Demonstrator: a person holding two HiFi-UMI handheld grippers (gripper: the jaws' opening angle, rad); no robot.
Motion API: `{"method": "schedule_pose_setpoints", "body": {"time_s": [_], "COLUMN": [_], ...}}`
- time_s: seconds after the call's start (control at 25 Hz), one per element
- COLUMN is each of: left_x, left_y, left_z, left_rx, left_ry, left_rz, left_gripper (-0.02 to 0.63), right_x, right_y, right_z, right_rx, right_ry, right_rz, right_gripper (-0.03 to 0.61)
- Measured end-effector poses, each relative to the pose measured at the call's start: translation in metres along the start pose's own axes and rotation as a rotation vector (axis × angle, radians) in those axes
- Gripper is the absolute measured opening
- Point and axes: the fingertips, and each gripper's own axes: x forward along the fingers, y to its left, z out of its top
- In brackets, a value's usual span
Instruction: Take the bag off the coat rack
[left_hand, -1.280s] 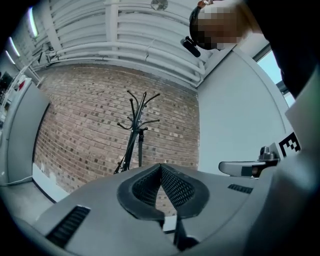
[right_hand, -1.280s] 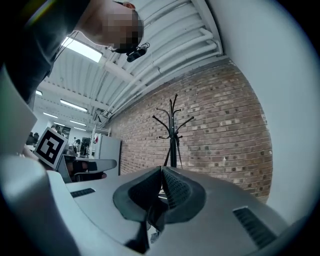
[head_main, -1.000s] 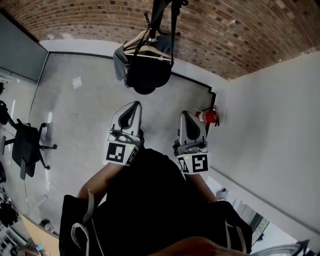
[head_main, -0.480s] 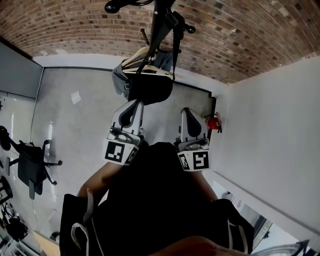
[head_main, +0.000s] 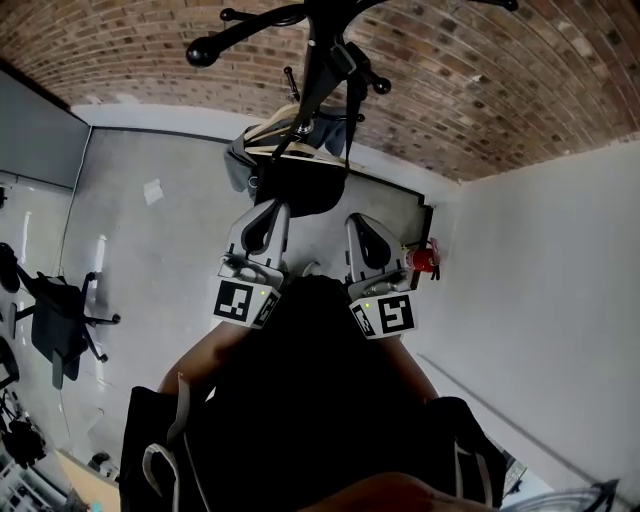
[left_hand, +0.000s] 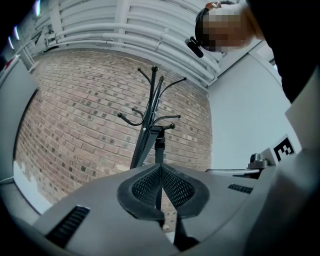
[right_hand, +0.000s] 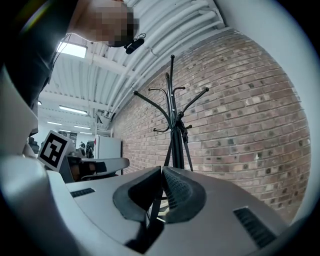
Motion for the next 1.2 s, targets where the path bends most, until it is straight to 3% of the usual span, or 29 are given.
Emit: {"method": "schedule_pose_setpoints", "body": {"time_s": [0.36,0.48,1.2], "left_x": [0.030,0.039,0.110], "left_y": [0.011,0.020,0.053], "left_z": [0.011,0.002,-0.017], "left_rx": [0.014,0.033,0.091], "left_ry": [-0.071,-0.024,0.060], "left_rz": [0.015,0.024,0.068], "left_gripper": [0.034,0.093,0.109], "right_x": [0.021,0.032,0.106], "right_y": [-0.036,-0.046,-0.082], "right_z": [0.008,0.008,0.013], "right_rx": [-0.032,-0.027,-0.031], "right_ry": [-0.033,-0.027,0.003], "right_rz": [-0.047,-0.044,-0.023], "right_gripper": [0.029,0.106,0.105]}}
